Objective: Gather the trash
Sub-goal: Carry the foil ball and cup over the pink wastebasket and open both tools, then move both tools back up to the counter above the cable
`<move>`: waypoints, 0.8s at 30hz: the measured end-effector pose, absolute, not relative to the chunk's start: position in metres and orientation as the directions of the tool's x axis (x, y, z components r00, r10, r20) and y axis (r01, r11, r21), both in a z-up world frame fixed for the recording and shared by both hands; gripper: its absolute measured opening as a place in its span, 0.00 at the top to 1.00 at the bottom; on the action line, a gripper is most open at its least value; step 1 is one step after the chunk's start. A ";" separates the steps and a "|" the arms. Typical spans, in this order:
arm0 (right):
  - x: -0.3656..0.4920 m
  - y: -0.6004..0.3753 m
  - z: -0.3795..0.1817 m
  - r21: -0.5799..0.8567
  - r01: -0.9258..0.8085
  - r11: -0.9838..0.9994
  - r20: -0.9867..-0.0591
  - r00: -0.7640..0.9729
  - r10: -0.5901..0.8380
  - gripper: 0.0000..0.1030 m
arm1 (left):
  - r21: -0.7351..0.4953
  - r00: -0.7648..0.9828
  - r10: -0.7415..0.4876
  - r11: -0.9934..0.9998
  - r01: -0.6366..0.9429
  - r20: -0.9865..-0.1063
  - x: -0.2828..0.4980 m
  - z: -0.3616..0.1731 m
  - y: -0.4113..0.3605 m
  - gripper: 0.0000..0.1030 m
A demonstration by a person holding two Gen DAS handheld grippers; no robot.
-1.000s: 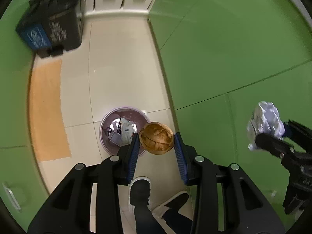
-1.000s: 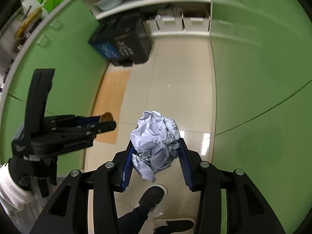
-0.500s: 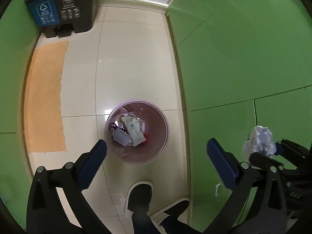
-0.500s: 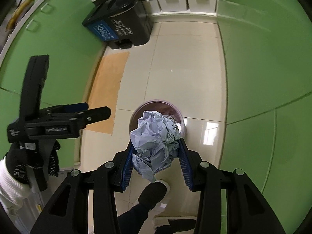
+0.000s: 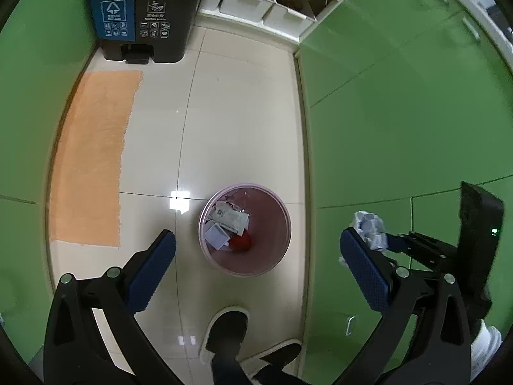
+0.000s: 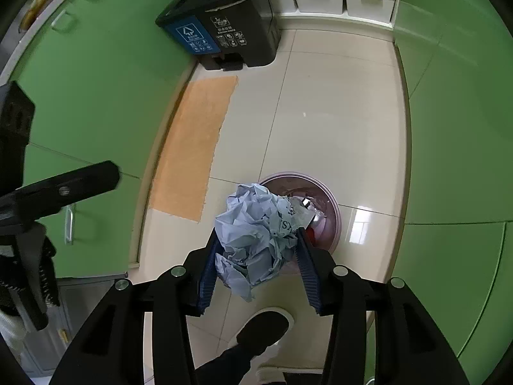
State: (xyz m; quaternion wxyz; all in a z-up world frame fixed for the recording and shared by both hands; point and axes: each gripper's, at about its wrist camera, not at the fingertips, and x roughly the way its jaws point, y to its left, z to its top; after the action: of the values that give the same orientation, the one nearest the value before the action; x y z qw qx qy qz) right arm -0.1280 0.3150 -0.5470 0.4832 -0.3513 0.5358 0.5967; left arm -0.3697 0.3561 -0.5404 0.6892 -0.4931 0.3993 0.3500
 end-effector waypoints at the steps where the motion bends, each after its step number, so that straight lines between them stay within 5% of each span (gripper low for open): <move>1: -0.130 0.317 -0.549 0.295 -0.955 0.035 -0.938 -0.282 0.201 0.48 | -0.401 0.437 0.091 0.265 -0.877 -0.895 -0.371 -0.541 0.356 0.03; 4: -0.132 0.317 -0.552 0.280 -0.959 0.035 -0.940 -0.267 0.212 0.15 | -0.408 0.441 0.088 0.252 -0.878 -0.893 -0.376 -0.543 0.353 0.03; 8: -0.132 0.315 -0.556 0.277 -0.960 0.049 -0.944 -0.262 0.202 0.06 | -0.409 0.441 0.086 0.251 -0.878 -0.893 -0.377 -0.543 0.350 0.03; 24: -0.109 0.279 -0.483 0.258 -0.959 0.121 -0.940 -0.221 0.259 0.06 | -0.406 0.456 0.107 0.312 -0.859 -0.883 -0.357 -0.476 0.320 0.03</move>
State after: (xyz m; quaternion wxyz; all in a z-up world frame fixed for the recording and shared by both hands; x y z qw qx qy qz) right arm -0.1091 0.2786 -0.4831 0.5295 -0.3305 0.5291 0.5748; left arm -0.3565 0.3204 -0.4756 0.7077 -0.4768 0.3942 0.3413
